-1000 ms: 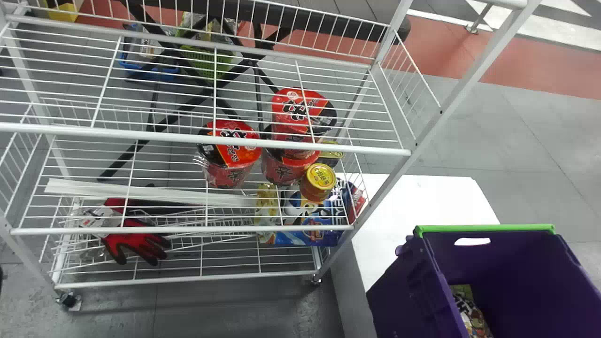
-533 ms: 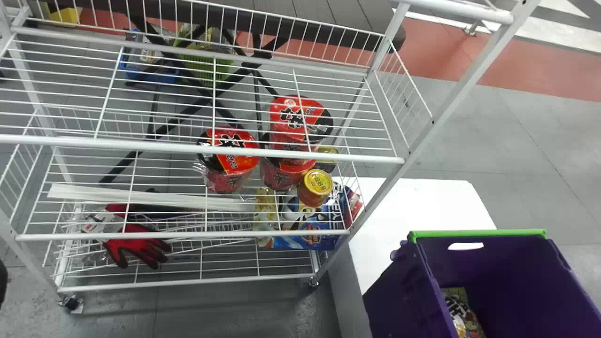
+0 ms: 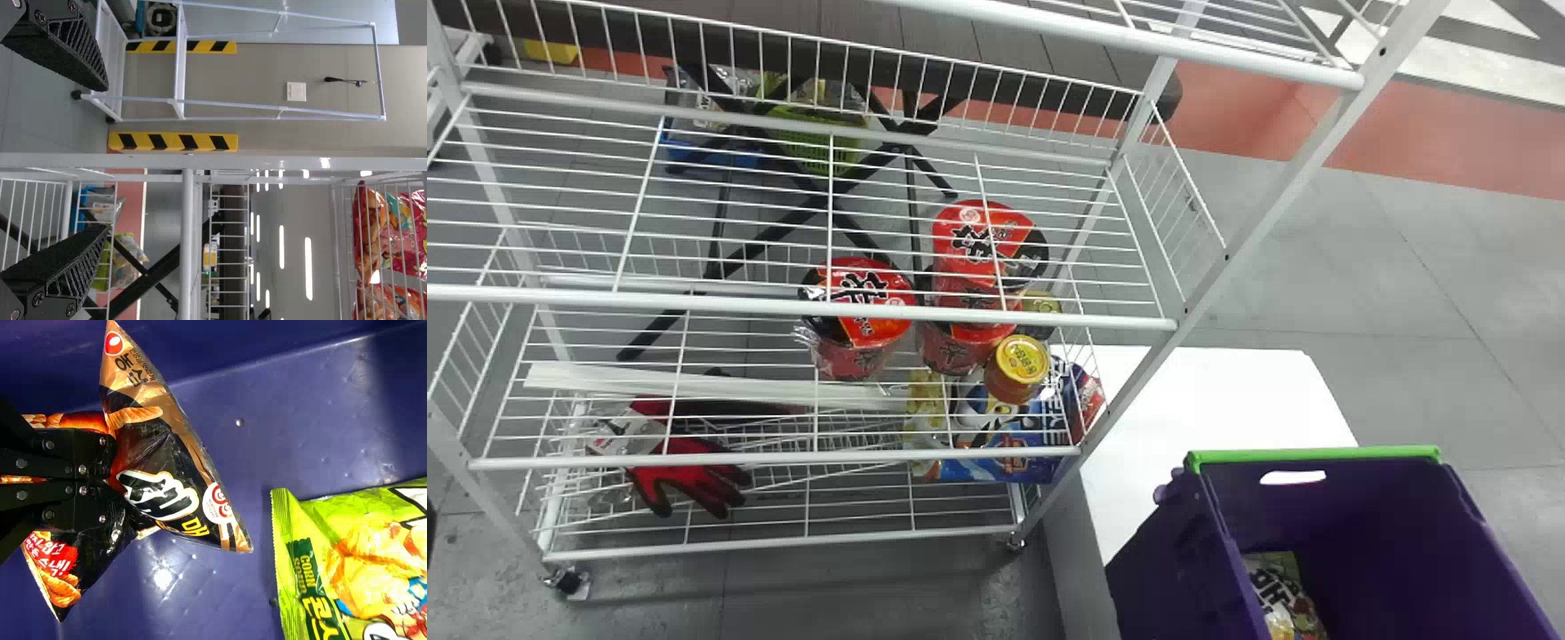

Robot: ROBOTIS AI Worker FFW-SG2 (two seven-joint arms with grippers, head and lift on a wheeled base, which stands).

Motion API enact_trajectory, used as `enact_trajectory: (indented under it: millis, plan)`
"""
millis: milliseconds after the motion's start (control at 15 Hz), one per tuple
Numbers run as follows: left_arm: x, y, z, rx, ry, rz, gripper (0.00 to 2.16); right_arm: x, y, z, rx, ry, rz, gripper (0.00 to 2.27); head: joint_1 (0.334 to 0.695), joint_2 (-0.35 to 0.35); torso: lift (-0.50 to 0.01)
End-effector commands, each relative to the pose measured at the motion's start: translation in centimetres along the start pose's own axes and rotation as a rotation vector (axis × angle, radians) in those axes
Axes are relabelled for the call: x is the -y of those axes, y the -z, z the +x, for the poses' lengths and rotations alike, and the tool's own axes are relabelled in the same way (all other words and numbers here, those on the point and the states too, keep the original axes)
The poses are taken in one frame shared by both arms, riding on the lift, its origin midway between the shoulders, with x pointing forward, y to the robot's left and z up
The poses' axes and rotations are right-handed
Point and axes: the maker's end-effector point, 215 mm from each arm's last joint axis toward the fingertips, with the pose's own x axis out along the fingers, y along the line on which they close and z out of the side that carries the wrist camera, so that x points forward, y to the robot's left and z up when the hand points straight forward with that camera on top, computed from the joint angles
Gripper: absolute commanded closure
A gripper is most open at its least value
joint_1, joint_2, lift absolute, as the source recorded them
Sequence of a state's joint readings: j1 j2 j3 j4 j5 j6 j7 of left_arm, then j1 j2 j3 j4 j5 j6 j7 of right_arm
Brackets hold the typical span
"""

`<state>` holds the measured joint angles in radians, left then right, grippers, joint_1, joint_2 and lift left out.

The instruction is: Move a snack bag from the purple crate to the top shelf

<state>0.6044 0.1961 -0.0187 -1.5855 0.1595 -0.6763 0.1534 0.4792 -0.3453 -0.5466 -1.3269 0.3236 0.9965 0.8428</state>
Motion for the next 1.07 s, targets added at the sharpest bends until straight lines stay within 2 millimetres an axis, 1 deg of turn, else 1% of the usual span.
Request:
enact_trajectory:
  millis: [0, 600, 1000]
  plan:
    - [0.0, 0.0, 0.0, 0.000, 0.001, 0.001, 0.06, -0.2, 0.0, 0.2, 0.002, 0.001, -0.001, 2.04, 0.695, -0.350, -0.384]
    - [-0.6, -0.5, 0.0, 0.012, -0.002, 0.010, 0.06, -0.4, -1.1, 0.3, 0.039, 0.005, -0.023, 2.04, 0.695, -0.350, -0.348]
    - [-0.9, -0.2, 0.1, 0.004, 0.001, 0.013, 0.06, -1.4, -1.8, 1.0, 0.072, -0.006, -0.053, 2.04, 0.695, -0.350, -0.324]
